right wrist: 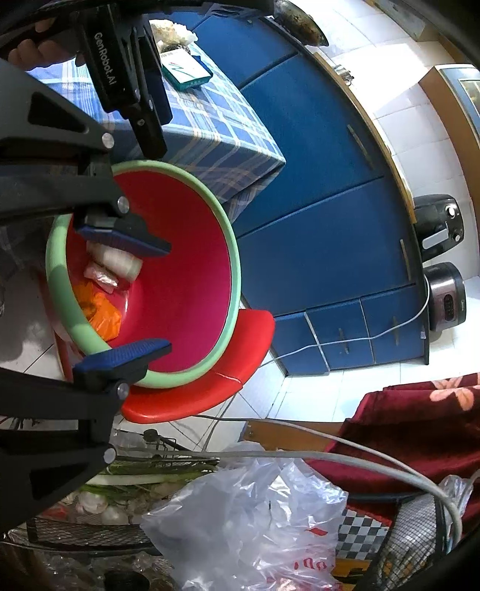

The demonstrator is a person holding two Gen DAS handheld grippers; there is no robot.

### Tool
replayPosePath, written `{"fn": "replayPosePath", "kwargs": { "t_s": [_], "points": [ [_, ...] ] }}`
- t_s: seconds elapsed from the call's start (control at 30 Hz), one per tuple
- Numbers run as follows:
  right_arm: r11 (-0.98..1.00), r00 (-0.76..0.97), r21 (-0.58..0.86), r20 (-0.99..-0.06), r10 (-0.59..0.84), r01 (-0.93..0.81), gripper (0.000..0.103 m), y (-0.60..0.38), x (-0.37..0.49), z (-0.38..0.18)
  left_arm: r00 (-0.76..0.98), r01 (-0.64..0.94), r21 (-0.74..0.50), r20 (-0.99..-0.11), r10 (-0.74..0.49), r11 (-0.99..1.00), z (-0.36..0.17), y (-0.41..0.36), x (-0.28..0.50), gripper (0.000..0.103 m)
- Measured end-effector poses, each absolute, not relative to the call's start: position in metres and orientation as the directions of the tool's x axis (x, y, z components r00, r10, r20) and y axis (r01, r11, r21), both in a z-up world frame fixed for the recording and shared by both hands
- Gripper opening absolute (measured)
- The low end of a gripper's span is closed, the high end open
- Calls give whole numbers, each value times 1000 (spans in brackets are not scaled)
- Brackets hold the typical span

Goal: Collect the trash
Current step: 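Withdraw both tools from the bin back over the table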

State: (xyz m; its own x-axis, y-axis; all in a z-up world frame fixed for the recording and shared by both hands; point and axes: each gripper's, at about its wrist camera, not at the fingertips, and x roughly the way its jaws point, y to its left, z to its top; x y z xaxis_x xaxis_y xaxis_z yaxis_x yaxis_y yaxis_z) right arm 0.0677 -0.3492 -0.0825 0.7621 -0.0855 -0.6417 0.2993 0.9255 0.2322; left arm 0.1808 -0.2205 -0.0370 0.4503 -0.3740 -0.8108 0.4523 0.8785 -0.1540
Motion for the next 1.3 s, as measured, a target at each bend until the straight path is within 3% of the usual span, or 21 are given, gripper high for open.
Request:
{"fn": "replayPosePath", "kwargs": {
  "t_s": [0.5, 1.3],
  "points": [
    [948, 783, 239, -621, -17, 210, 54, -310, 65, -66, 539, 349, -157, -773, -335, 924, -12, -159, 164, 63],
    [973, 785, 230, -607, 128, 19, 65, -212, 80, -50, 675, 68, -145, -722, -153, 987, 16, -7, 136, 63]
  ]
}}
